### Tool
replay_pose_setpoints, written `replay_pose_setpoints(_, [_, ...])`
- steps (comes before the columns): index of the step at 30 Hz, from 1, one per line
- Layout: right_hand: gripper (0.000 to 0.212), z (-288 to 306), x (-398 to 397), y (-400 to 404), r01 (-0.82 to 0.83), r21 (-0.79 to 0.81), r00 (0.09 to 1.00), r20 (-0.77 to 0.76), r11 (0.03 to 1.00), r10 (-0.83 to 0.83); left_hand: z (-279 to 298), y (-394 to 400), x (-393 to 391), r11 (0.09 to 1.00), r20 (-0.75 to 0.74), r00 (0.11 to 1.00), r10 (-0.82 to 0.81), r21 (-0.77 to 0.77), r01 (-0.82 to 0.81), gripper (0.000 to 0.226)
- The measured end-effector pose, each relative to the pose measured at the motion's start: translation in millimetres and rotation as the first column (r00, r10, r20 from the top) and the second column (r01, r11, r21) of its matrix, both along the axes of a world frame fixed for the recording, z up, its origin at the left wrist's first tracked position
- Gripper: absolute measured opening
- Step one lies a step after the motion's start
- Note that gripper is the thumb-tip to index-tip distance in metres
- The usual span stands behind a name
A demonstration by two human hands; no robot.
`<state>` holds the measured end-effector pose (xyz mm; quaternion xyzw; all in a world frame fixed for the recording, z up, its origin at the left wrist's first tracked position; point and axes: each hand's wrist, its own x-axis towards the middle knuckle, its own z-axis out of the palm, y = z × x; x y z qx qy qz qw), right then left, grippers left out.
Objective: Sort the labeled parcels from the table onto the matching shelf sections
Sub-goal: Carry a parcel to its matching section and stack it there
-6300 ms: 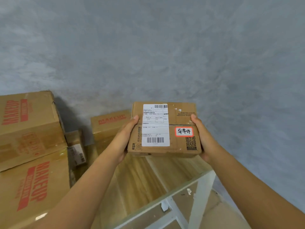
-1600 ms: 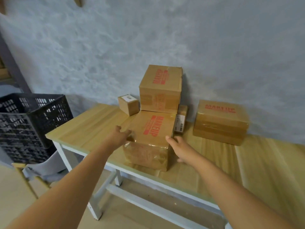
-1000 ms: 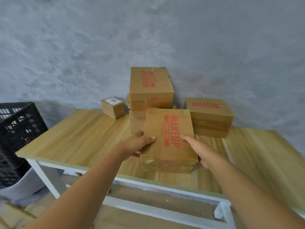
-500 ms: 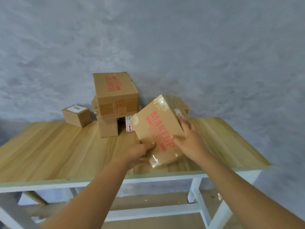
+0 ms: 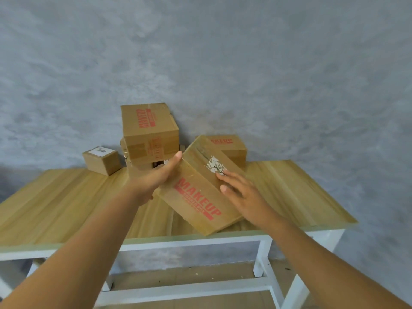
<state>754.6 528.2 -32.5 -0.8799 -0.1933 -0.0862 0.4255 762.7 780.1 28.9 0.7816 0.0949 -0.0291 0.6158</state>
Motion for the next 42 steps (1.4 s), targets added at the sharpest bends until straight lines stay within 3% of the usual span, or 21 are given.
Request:
replay_pose_setpoints(2, [0.045,-1,6,-3,0.193,0.093,0.981,-0.031,0.977,-0.191,0,-10,4,0.998,-0.032,0.999,0.039,0.052,-0.037,0.082])
replay_pose_setpoints(3, [0.057,-2,9,-5,0.326,0.092,0.941,-0.126,0.941,-0.314,0,-12,6,0.996,-0.058,0.997,0.048,0.084,-0.043,0.075])
replay_pose_setpoints(4, [0.073,-3,11,-8,0.434,0.109,0.866,-0.324,0.894,-0.381,0,-14,7,0.993,-0.075,0.996,0.046,0.116,-0.037,0.071])
replay_pose_setpoints(5, [0.085,-4,11,-10,0.498,0.17,0.755,-0.567,0.85,-0.329,0,-13,7,0.99,-0.085,0.996,0.037,0.141,-0.024,0.068])
replay_pose_setpoints(6, [0.089,-5,11,-12,0.519,0.282,0.642,-0.752,0.807,-0.149,1,-11,7,0.988,-0.094,0.995,0.024,0.153,-0.009,0.067])
replay_pose_setpoints(7, [0.088,-5,12,-13,0.532,0.403,0.563,-0.825,0.744,0.045,3,-8,6,0.989,-0.103,0.995,0.011,0.148,0.004,0.065])
replay_pose_setpoints(8, [0.087,-4,13,-15,0.53,0.481,0.563,-0.816,0.698,0.134,4,-4,5,0.992,-0.115,0.993,0.0,0.124,0.015,0.064])
replay_pose_setpoints(9, [0.085,-4,16,-15,0.498,0.523,0.62,-0.773,0.692,0.138,6,-1,5,0.996,-0.132,0.991,-0.009,0.086,0.02,0.065])
replay_pose_setpoints(12, [0.081,2,24,-11,0.328,0.525,0.852,-0.524,0.785,-0.006,8,7,2,0.999,-0.158,0.987,-0.029,-0.04,0.023,0.08])
replay_pose_setpoints(15, [0.072,11,30,-8,0.197,0.463,0.95,-0.308,0.864,-0.051,2,10,0,0.985,-0.129,0.992,-0.005,-0.172,-0.018,0.092])
replay_pose_setpoints(18, [0.055,16,30,-7,0.181,0.535,0.942,-0.336,0.825,0.012,-10,13,2,0.956,-0.146,0.987,0.064,-0.274,-0.102,0.093])
replay_pose_setpoints(22, [0.055,29,30,2,0.326,0.639,0.897,-0.442,0.697,-0.014,-25,9,6,0.937,-0.085,0.985,0.147,-0.308,-0.166,0.048])
replay_pose_setpoints(25, [0.057,36,36,8,0.385,0.665,0.855,-0.518,0.64,0.024,-29,5,11,0.917,0.049,0.99,0.13,-0.387,-0.101,0.042])
replay_pose_setpoints(30, [0.062,34,38,-10,0.329,0.654,0.76,-0.612,0.682,0.221,-22,9,11,0.922,0.242,0.97,-0.03,-0.368,0.121,0.046])
replay_pose_setpoints(32, [0.078,25,38,-17,0.314,0.645,0.721,-0.64,0.697,0.267,-19,10,12,0.93,0.294,0.955,-0.042,-0.338,0.145,0.044])
replay_pose_setpoints(35, [0.082,22,37,-18,0.299,0.688,0.741,-0.604,0.661,0.293,-15,10,16,0.937,0.304,0.952,-0.027,-0.325,0.13,0.038])
replay_pose_setpoints(37, [0.085,23,39,-16,0.287,0.714,0.79,-0.554,0.639,0.264,-14,8,18,0.944,0.25,0.967,-0.046,-0.307,0.125,0.043])
replay_pose_setpoints(39, [0.084,28,40,-15,0.271,0.75,0.854,-0.476,0.603,0.209,-16,3,18,0.948,0.132,0.99,-0.048,-0.308,0.087,0.067])
replay_pose_setpoints(42, [0.073,37,39,-11,0.232,0.772,0.917,-0.376,0.591,0.131,-26,-9,19,0.893,0.028,0.999,-0.021,-0.449,0.032,0.098])
